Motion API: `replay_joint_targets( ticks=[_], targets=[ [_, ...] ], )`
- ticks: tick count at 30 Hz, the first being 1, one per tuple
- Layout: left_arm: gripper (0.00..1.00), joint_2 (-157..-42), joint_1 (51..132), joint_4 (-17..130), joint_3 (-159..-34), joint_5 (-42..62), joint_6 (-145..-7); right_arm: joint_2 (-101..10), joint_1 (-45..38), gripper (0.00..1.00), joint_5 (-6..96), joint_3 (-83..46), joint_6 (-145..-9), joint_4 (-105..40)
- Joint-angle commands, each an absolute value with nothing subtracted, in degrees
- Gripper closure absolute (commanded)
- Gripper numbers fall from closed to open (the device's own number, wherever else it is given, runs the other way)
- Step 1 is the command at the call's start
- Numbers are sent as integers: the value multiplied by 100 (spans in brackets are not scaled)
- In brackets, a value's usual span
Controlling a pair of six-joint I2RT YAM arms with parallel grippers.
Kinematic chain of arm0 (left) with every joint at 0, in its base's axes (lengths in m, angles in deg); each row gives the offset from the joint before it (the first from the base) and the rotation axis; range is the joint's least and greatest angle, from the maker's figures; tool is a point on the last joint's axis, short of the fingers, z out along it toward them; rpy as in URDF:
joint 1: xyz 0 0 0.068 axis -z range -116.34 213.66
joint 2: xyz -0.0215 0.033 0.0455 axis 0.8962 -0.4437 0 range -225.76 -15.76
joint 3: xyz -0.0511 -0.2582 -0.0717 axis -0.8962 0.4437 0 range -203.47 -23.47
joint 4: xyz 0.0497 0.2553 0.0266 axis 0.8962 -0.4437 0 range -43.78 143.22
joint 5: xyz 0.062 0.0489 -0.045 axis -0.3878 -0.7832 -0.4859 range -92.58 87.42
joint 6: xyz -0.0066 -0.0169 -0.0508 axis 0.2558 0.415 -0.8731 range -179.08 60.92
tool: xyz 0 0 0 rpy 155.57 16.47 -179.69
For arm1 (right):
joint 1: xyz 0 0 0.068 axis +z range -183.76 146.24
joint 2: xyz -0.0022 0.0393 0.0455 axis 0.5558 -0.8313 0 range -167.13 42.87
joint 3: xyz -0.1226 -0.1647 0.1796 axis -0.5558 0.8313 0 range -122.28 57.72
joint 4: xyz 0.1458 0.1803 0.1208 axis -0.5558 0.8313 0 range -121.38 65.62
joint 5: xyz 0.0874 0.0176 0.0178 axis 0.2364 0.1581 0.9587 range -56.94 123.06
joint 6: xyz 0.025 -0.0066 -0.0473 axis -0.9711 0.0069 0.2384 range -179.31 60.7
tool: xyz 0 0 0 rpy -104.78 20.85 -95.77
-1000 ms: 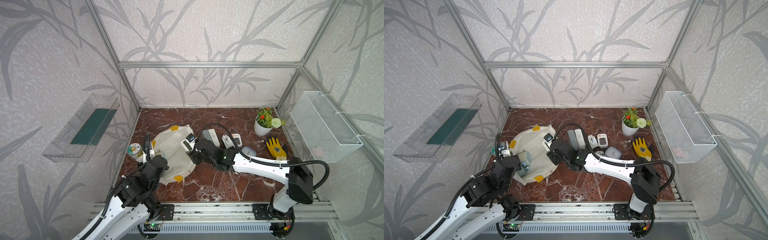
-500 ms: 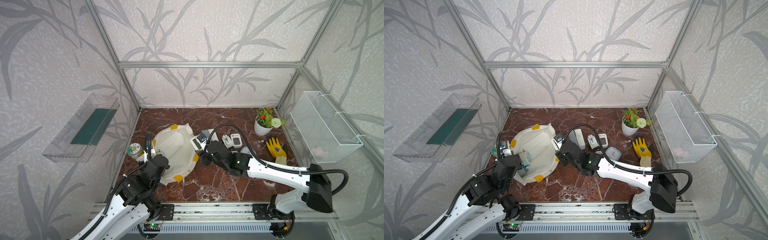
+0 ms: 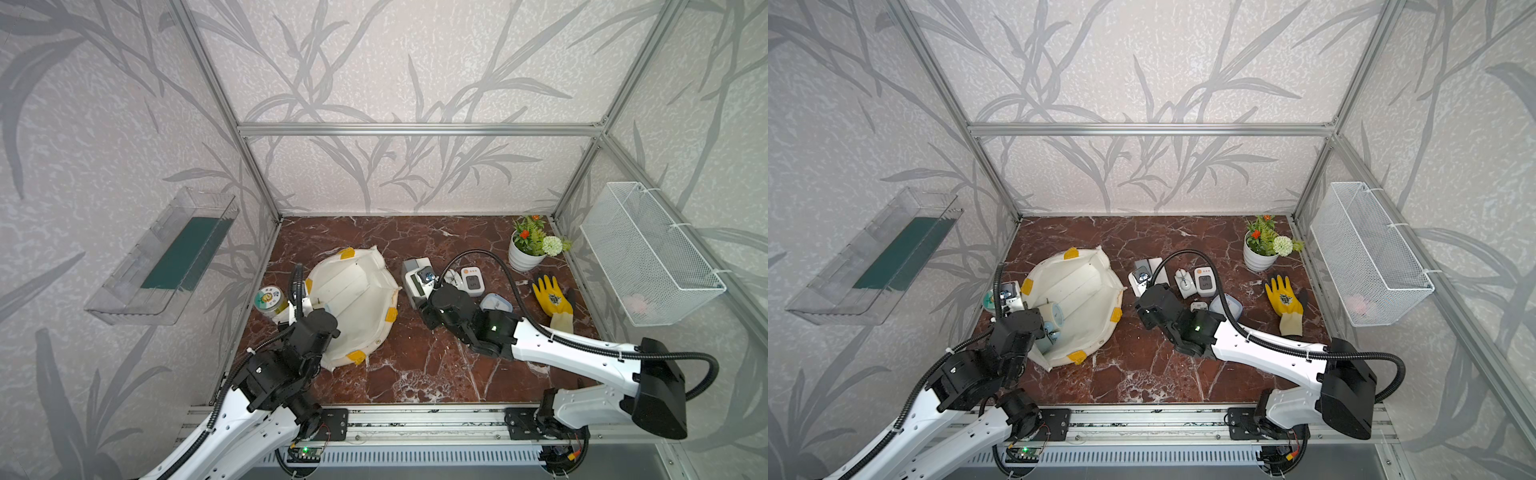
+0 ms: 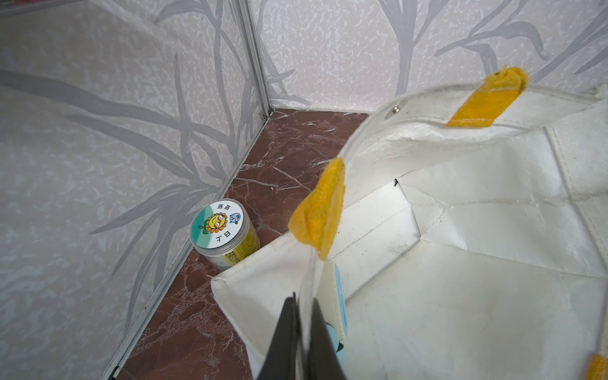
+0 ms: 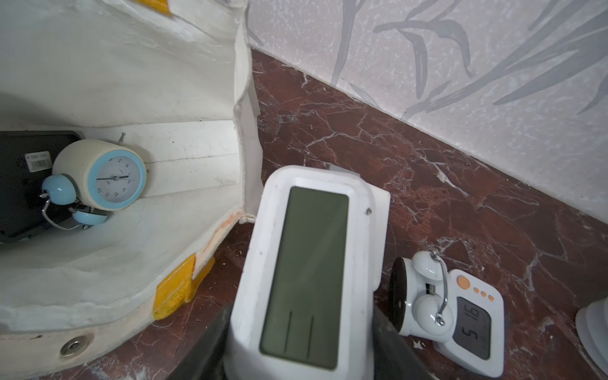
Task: Take the alarm clock out of the canvas bag
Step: Place the alarm at the center of the board.
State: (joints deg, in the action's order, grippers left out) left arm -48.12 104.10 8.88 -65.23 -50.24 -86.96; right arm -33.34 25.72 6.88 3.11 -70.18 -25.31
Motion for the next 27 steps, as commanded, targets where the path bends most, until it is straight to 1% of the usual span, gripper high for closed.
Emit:
replay_joint_targets(
  ticks=[1, 2, 5, 11, 27],
  targets=[
    [100, -4826, 10399, 1032, -6469, -5075, -8814, -3116, 2521, 71, 487, 440, -7267, -2456],
    [100, -4827, 10399, 1024, -6469, -5076, -8824, -3105, 2357, 71, 461, 497, -7311, -2426],
    [100, -4828, 10398, 1023, -6460, -5075, -8823, -3058, 2289, 71, 440, 678, -7500, -2374],
    [100, -4837, 10399, 1040, -6460, -5063, -8818, -3066, 2265, 71, 440, 1003, -7804, -2370],
    [100, -4810, 10396, 950, -6484, -5058, -8834, -3570, 2249, 71, 539, 1339, -8315, -2315]
  ],
)
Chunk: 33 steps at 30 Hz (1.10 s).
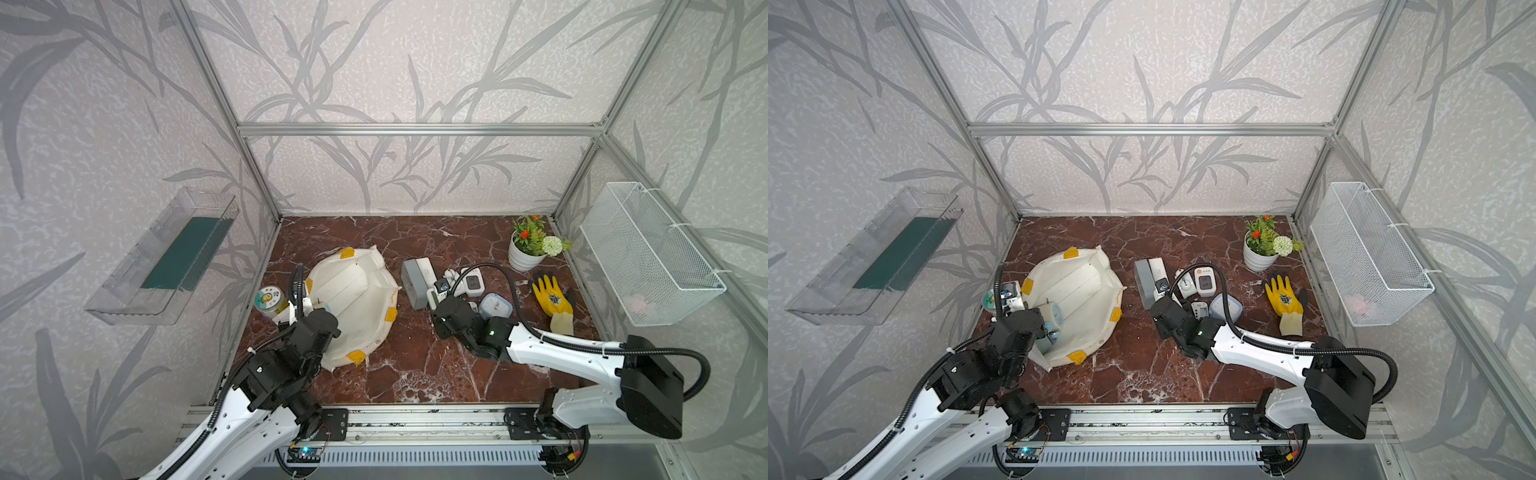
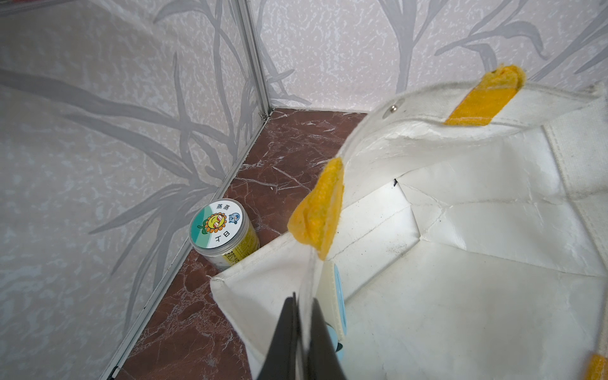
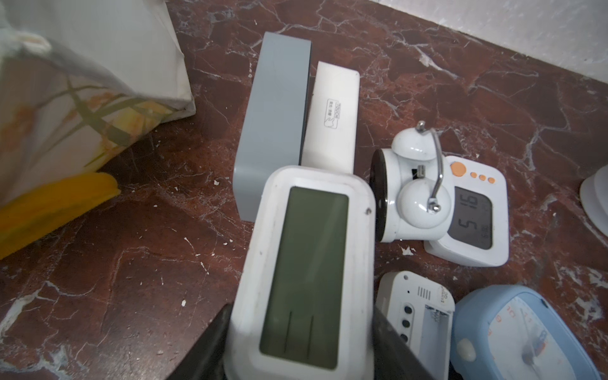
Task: Take the alarm clock out of the canvas bag
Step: Place the alarm at the center of the board.
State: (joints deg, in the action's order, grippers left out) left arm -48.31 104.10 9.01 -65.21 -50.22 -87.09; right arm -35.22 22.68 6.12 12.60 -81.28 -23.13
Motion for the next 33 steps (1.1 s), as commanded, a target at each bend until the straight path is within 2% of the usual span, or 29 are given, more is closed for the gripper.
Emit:
replay_joint_targets(
  ticks=[1, 11, 21, 33],
  targets=[
    [100, -4816, 10395, 953, -6485, -5057, -8837, -3579, 2237, 71, 537, 1370, -8357, -2311],
    [100, -4852, 10400, 1005, -6460, -5047, -8839, -3664, 2040, 71, 517, 1616, -8715, -2180],
    [100, -4837, 10395, 997, -6473, -5025, -8829, -4092, 1735, 69, 882, 1306, -8726, -1767],
    [100, -4975, 10395, 1102, -6521, -4999, -8731, -4477, 1603, 63, 1187, 1094, -8673, -1423]
  ],
)
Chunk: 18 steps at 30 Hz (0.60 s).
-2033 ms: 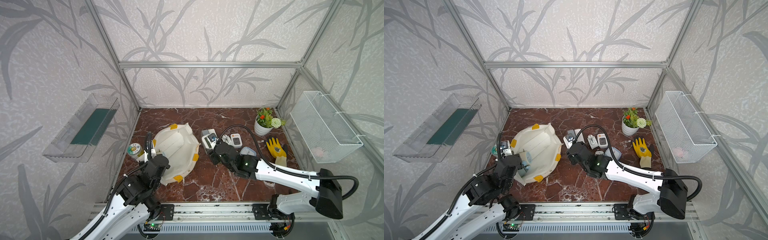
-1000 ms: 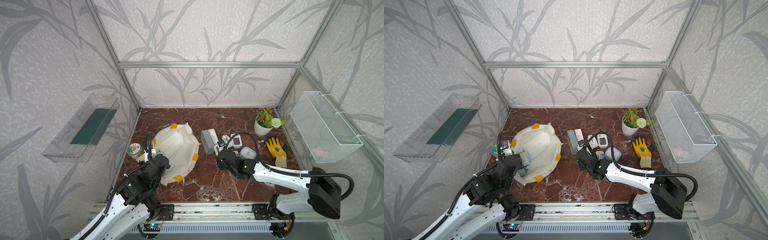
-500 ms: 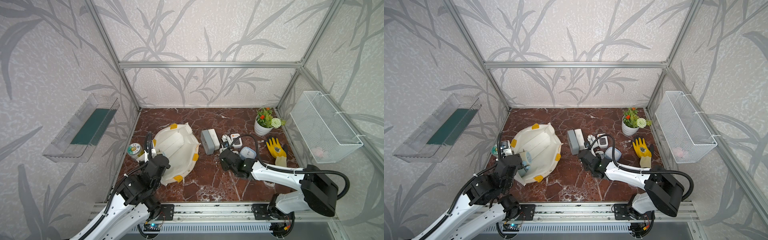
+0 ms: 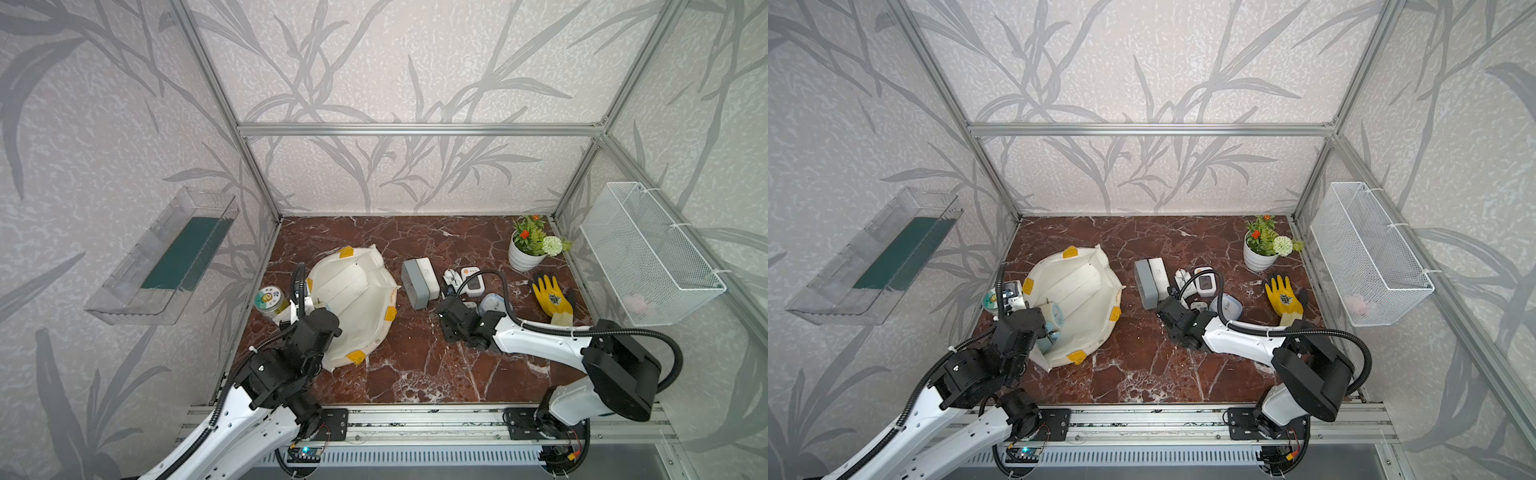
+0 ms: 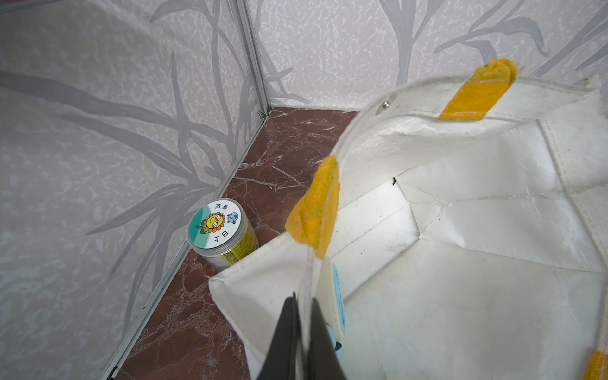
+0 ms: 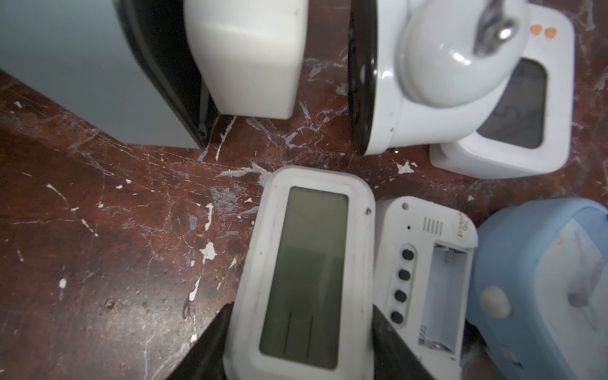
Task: Take the alarm clock out of the canvas bag
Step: Place the alarm at the center of the board.
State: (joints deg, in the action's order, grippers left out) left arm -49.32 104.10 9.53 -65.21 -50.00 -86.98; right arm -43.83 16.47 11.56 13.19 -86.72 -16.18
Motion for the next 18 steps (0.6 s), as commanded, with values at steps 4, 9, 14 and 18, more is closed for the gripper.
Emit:
replay_joint_targets(
  ticks=[4, 9, 14, 18],
  targets=[
    [100, -4986, 10398, 1104, -6547, -5011, -8705, -4631, 1572, 58, 1246, 952, -8673, -1252],
    [100, -4984, 10399, 1106, -6565, -5006, -8703, -4696, 1554, 49, 1261, 929, -8681, -1235],
    [100, -5010, 10400, 1114, -6559, -5017, -8703, -4695, 1537, 36, 1248, 936, -8717, -1203],
    [100, -5021, 10400, 1139, -6558, -5023, -8681, -4669, 1537, 30, 1227, 937, -8725, -1175]
  ],
)
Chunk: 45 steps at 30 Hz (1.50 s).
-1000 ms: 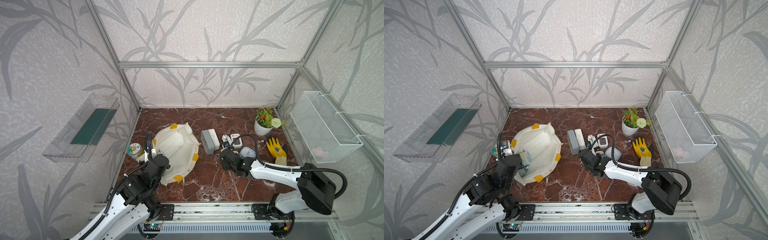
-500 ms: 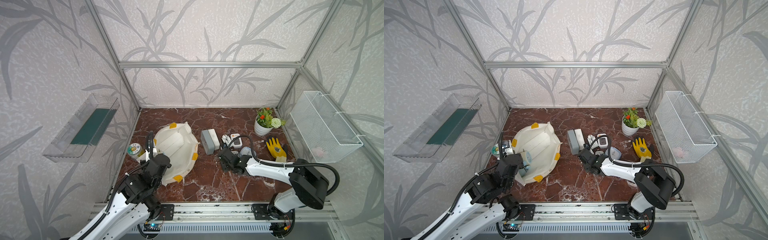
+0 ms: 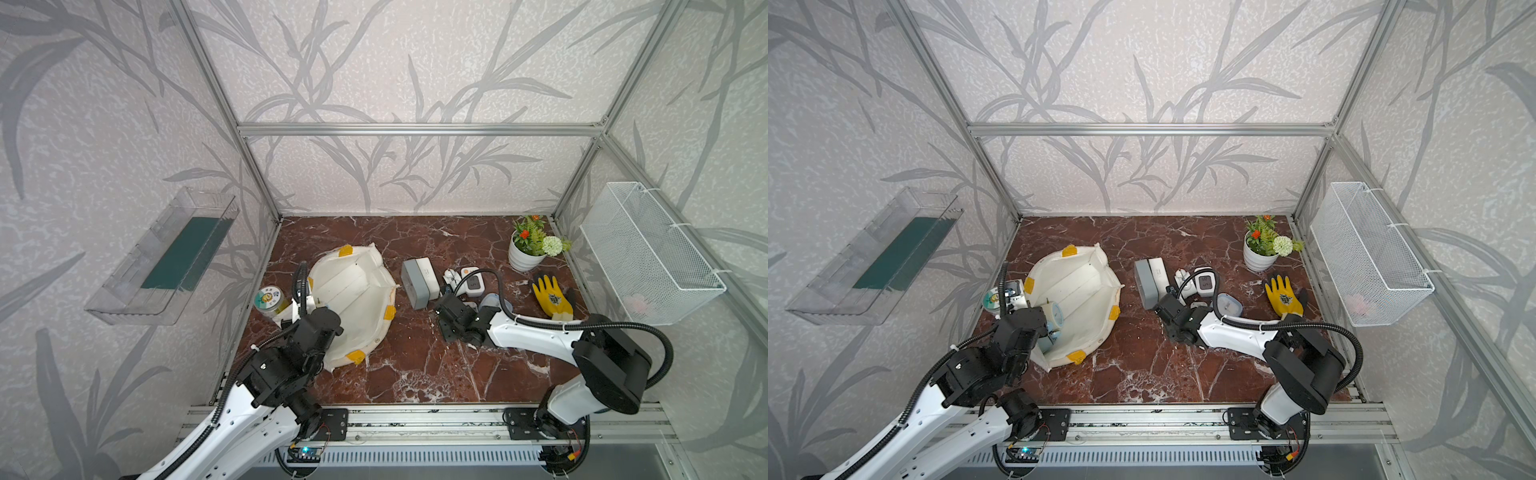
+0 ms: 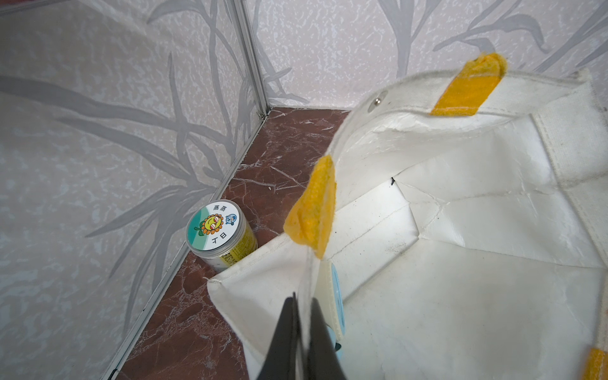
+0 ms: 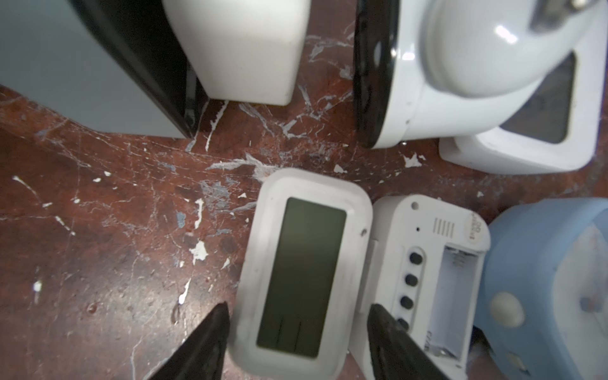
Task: Take the alarm clock out of the canvas bag
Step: Place the alarm at the center of the board.
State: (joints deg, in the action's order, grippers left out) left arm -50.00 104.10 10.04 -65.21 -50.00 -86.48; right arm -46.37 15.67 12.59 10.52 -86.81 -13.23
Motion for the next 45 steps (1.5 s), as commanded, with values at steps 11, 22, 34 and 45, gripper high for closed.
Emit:
replay_joint_targets(
  ticks=[11, 22, 34, 45],
  targets=[
    [100, -4987, 10395, 1108, -6539, -5010, -8695, -4497, 1536, 29, 1192, 914, -8818, -1109],
    [100, -4995, 10401, 1115, -6513, -5014, -8728, -3967, 1537, 28, 1146, 1045, -8888, -1349],
    [100, -4990, 10396, 1120, -6521, -5031, -8755, -3092, 1570, 27, 1399, 1400, -8671, -1992],
    [100, -5083, 10395, 1180, -6550, -5001, -8740, -2704, 2014, 27, 1849, 1513, -8344, -3141]
  ],
)
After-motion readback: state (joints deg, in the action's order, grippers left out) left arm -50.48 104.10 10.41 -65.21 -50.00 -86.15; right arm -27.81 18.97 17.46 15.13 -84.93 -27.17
